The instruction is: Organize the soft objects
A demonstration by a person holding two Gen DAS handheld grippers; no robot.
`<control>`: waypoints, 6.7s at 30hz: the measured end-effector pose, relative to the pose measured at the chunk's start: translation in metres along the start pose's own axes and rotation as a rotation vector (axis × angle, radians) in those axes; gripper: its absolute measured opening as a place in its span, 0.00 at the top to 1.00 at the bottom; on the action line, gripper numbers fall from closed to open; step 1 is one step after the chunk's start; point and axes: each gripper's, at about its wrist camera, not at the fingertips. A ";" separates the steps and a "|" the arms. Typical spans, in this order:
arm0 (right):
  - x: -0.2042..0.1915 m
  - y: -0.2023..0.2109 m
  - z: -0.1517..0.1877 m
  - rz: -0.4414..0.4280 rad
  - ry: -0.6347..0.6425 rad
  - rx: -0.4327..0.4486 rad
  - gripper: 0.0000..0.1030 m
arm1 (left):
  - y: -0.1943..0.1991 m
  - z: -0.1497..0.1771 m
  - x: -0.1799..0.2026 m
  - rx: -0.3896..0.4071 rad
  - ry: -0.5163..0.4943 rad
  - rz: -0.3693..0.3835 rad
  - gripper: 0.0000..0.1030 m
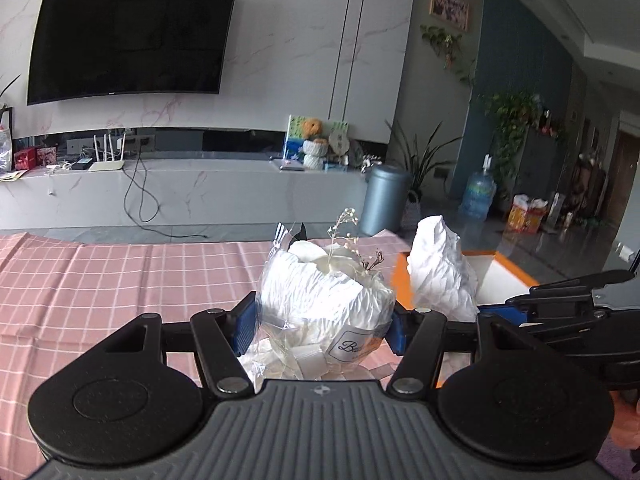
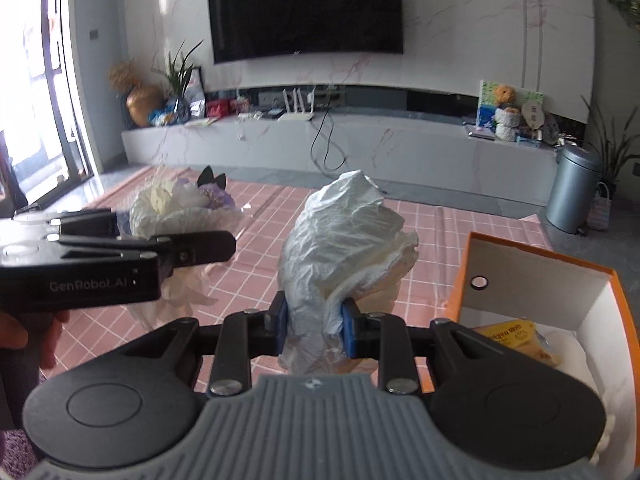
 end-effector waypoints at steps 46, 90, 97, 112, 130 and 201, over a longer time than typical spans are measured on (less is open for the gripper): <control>0.231 -0.027 0.037 0.172 0.014 -0.217 0.65 | -0.212 0.048 0.182 -0.343 -0.288 0.272 0.30; 0.133 0.096 -0.006 0.289 0.041 0.059 0.09 | -0.069 -0.015 0.150 -0.044 -0.191 0.198 0.20; 0.099 0.121 0.006 0.340 -0.001 0.146 0.05 | -0.030 -0.012 0.138 0.058 -0.139 0.154 0.20; 0.053 0.141 0.065 0.498 -0.003 0.262 0.03 | 0.025 0.048 0.125 0.101 -0.198 -0.052 0.09; 0.041 0.116 0.113 0.529 -0.023 0.191 0.02 | 0.031 0.086 0.101 0.040 -0.138 -0.153 0.00; 0.029 0.119 0.117 0.519 0.004 0.173 0.02 | 0.043 0.088 0.093 0.010 -0.108 -0.222 0.00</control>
Point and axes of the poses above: each gripper's, at about its wrist camera, not at the fingertips, and y roughly against the way its jaws point, x to its right, z to its underside, and after that the axes turned 15 degrees about x, right-handed
